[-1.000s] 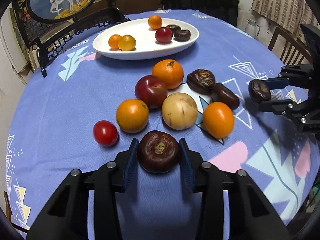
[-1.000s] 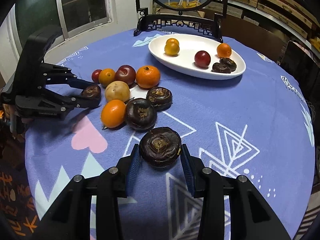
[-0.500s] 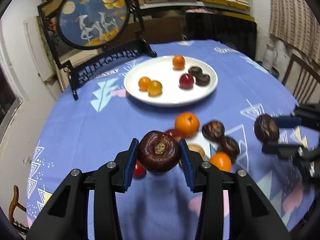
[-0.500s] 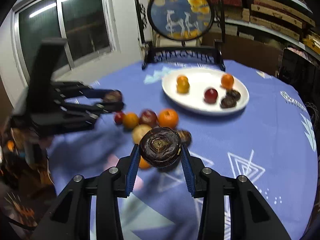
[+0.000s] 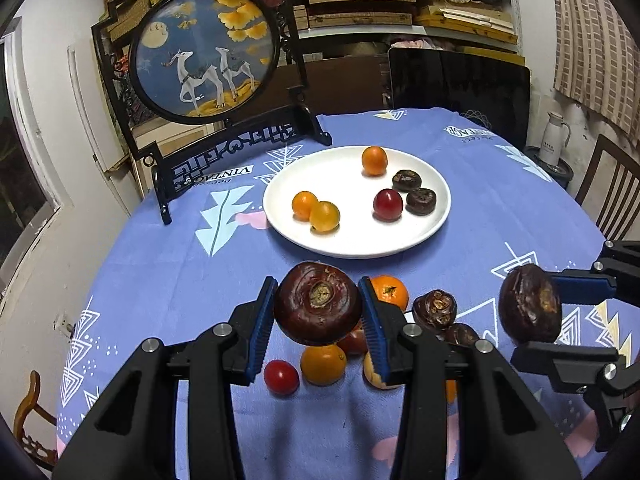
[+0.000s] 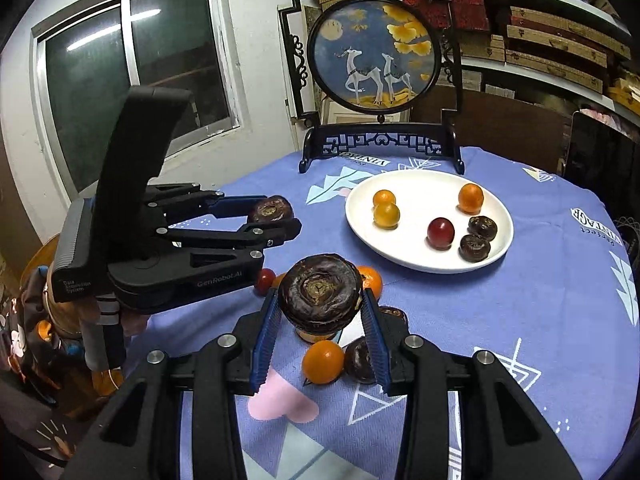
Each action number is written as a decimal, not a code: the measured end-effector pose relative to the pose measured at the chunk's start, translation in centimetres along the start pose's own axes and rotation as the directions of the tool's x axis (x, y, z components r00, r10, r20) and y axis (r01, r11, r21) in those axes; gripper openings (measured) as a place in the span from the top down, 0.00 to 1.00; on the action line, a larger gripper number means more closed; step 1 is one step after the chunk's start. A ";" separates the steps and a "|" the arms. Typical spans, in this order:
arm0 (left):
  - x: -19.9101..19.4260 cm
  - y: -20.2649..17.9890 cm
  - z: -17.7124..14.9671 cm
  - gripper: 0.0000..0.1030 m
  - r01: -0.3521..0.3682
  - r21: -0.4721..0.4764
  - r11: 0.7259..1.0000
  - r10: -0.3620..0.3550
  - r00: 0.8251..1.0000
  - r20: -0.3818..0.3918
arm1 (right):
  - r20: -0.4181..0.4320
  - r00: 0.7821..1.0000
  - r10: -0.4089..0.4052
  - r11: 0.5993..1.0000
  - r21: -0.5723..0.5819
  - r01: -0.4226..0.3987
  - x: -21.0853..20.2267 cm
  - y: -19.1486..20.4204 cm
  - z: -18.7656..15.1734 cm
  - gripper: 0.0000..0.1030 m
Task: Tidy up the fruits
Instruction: 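Place dark fruit on plate with left tool while right tool places its dark fruit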
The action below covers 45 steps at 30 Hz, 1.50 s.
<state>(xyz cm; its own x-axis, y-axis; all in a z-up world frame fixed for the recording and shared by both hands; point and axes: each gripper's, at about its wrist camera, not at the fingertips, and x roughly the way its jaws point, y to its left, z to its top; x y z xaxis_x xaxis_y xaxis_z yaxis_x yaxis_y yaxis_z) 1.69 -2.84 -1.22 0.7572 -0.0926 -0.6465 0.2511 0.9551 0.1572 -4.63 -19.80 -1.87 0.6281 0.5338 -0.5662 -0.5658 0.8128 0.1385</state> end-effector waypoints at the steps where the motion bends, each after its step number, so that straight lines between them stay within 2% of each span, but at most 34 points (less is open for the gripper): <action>1: 0.1 0.0 0.0 0.61 0.000 0.002 1.000 0.000 1.000 -0.001 | -0.006 1.000 0.002 1.000 0.000 -0.002 0.2 0.0 0.0 0.60; 15: 2.5 0.0 0.4 0.61 0.010 0.016 1.000 -0.009 1.000 -0.028 | -0.040 0.999 0.023 1.000 0.020 -0.022 2.1 -0.9 0.1 0.60; 27: 5.4 0.7 0.5 0.61 0.005 0.018 1.000 -0.003 0.997 -0.081 | -0.116 0.993 0.021 0.999 0.033 -0.017 4.6 -2.3 -0.5 0.60; 30: 6.4 1.0 2.0 0.61 -0.009 0.022 1.000 0.011 0.997 -0.077 | -0.105 0.994 0.009 1.000 0.027 -0.007 4.8 -2.9 0.5 0.60; 36: 8.3 1.0 6.4 0.61 -0.045 0.033 0.998 0.045 0.999 -0.030 | -0.030 0.998 -0.059 0.998 0.027 0.060 5.2 -5.8 4.6 0.60; 40: 10.5 0.8 9.3 0.61 -0.067 0.039 0.997 0.068 0.998 -0.013 | 0.006 0.995 -0.098 0.989 0.116 0.096 6.8 -9.5 7.2 0.60; 45: 13.5 0.6 10.7 0.61 -0.080 0.036 0.996 0.081 0.996 -0.034 | 0.017 0.994 -0.111 0.976 0.193 0.105 9.3 -12.6 8.5 0.60</action>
<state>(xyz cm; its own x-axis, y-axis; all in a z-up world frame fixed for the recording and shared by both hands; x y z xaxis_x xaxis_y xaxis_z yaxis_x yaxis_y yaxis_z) 18.48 -6.53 -1.87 0.7544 -0.0050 -0.6564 0.2111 0.9487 0.2355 12.82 -23.08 -1.95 0.6956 0.4444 -0.5645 -0.3828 0.8942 0.2322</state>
